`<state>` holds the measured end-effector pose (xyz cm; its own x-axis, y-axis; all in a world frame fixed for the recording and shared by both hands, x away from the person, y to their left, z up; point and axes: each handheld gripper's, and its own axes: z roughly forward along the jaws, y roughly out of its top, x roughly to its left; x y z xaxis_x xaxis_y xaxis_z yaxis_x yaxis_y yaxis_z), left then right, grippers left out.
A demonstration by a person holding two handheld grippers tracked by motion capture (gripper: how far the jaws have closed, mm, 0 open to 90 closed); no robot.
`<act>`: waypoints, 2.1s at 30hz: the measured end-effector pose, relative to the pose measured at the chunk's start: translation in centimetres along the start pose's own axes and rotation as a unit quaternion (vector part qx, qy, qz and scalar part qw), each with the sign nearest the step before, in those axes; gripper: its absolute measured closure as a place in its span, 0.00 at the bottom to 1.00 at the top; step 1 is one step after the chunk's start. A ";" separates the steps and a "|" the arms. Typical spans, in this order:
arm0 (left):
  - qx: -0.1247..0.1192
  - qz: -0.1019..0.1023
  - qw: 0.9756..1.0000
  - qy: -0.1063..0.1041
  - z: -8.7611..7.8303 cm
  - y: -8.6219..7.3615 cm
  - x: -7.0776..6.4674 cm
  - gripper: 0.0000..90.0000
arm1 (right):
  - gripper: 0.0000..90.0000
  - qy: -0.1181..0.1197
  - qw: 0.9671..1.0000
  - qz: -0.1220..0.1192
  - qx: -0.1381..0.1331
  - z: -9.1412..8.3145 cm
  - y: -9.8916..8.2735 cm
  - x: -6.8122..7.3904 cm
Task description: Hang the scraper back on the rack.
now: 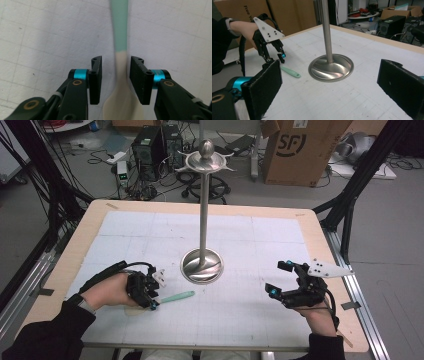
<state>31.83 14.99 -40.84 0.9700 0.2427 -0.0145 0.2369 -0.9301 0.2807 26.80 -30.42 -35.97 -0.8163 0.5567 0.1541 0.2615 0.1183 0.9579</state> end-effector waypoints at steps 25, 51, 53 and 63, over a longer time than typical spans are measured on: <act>0.011 -0.005 1.000 0.010 0.0 0.4 -0.7 0.89 | 0.05 0.000 1.000 0.003 0.002 0.1 0.0 -0.1; -0.310 -0.125 0.942 0.019 -5.6 -4.4 -0.2 0.89 | 0.05 -0.006 1.000 0.002 -0.001 -0.1 -0.2 -0.1; -0.337 -0.132 0.932 0.031 -5.5 -4.5 -0.4 0.89 | 0.05 -0.006 1.000 0.000 -0.002 0.0 -0.2 -0.1; -0.459 -0.171 0.865 0.106 -6.0 -5.2 -0.4 0.89 | 0.05 -0.005 1.000 0.004 0.001 0.1 -0.2 -0.2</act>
<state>29.94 21.34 -36.57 0.7971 0.5957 -0.0984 0.2706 -0.2068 0.9402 26.91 -30.49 -36.23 -0.8088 0.5664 0.1585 0.2682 0.1152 0.9565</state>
